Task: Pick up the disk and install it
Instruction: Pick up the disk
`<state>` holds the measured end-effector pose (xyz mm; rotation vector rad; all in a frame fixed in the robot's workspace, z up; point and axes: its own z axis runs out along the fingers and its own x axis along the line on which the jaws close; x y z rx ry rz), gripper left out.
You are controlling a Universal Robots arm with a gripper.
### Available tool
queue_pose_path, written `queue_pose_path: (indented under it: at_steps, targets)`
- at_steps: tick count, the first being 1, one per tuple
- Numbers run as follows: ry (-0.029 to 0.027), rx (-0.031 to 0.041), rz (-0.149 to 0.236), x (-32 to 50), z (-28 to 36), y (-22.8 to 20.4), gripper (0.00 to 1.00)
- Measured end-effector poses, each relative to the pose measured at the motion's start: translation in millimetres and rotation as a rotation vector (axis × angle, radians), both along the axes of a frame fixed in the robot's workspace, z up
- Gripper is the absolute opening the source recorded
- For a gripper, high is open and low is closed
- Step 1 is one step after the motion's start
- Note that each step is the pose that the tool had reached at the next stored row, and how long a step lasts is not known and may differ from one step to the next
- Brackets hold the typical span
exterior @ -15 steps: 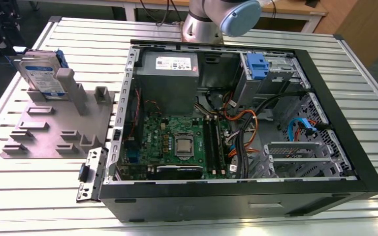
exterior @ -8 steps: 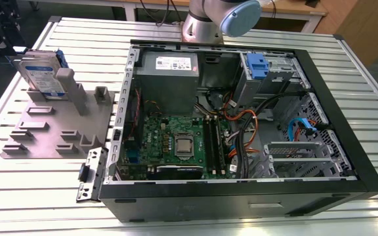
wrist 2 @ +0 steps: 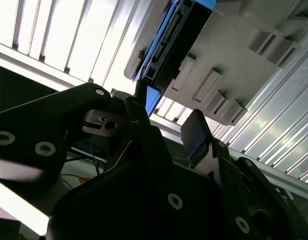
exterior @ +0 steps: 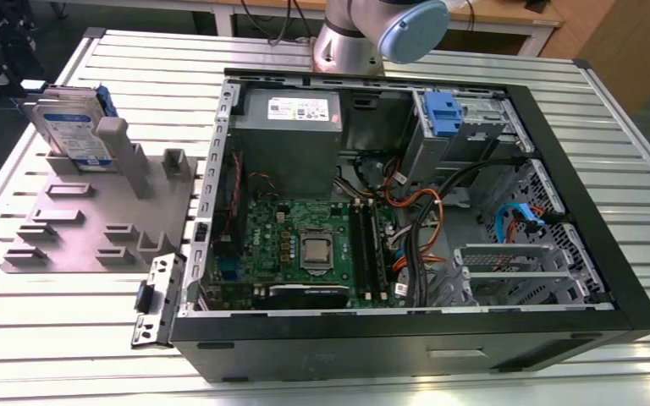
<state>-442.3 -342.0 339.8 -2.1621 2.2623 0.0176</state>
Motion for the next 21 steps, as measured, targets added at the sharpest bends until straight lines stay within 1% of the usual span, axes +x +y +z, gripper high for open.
queue_pose_path:
  at_steps: [2, 6, 10, 12, 19, 21]
  targets:
    - [-0.0002, 0.0001, 0.000, -0.4, -0.8, 1.1, 0.55]
    - [0.0000, 0.0000, 0.000, -3.9, -2.7, 2.4, 0.55]
    - [0.0000, 0.0000, 0.000, -6.3, -4.7, 5.8, 0.55]
    - [-0.0002, 0.0001, 0.000, -7.4, -6.3, 6.8, 0.55]
    - [0.0000, 0.0000, 0.000, -8.2, -12.9, 8.0, 0.55]
    - [0.0002, -0.0001, 0.000, -8.4, -13.6, 8.0, 0.55]
